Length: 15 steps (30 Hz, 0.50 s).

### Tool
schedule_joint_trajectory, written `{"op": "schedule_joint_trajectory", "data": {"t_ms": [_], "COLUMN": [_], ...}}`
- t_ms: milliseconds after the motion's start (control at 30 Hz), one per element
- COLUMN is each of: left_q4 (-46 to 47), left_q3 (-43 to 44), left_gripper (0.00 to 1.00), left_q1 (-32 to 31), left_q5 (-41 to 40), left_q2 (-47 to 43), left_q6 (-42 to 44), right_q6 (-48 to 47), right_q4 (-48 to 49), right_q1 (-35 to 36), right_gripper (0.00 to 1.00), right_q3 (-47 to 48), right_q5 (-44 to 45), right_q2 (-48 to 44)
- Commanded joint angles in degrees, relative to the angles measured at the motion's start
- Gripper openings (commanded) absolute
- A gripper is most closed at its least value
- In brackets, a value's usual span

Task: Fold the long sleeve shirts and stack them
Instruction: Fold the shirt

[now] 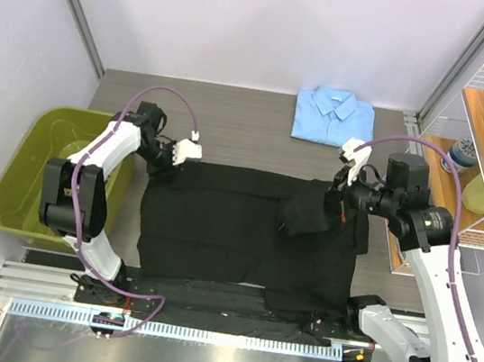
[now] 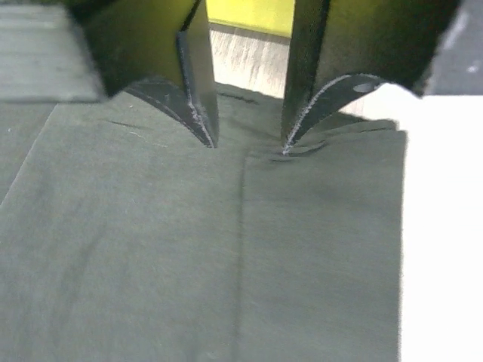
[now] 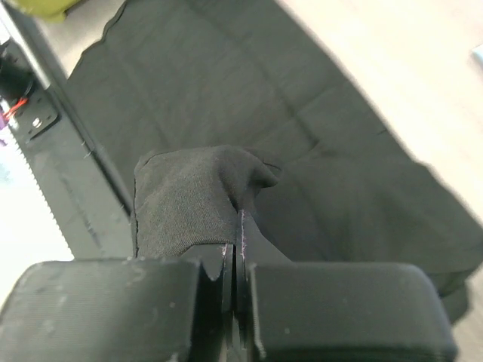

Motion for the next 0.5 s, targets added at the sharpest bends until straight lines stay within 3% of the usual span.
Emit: {"op": "schedule_joint_trajectory", "data": {"t_ms": [0,200,367,467], "left_q4": [0.4,1.5,1.6,3.0], "left_q3": [3.8,5.4,7.6,8.5], "left_gripper": [0.42,0.54,0.90,1.00], "left_q1": [0.4,0.4,0.3,-0.3], "left_q5": [4.3,6.9,10.8,11.2], "left_q2": [-5.4,-8.6,-10.9,-12.7], "left_q6": [-4.4,-8.2,-11.5,-14.0], "right_q6": [1.8,11.1,14.4,14.3], "right_q4": [1.4,9.5,13.2,13.6], "right_q1": [1.8,6.5,10.2,12.1], "right_gripper": [0.01,0.01,0.01,0.01], "right_q3": [-3.1,-0.1,3.5,2.1], "right_q5": [-3.5,-3.2,-3.5,-2.9], "right_q2": [0.0,1.2,3.6,3.7]}}
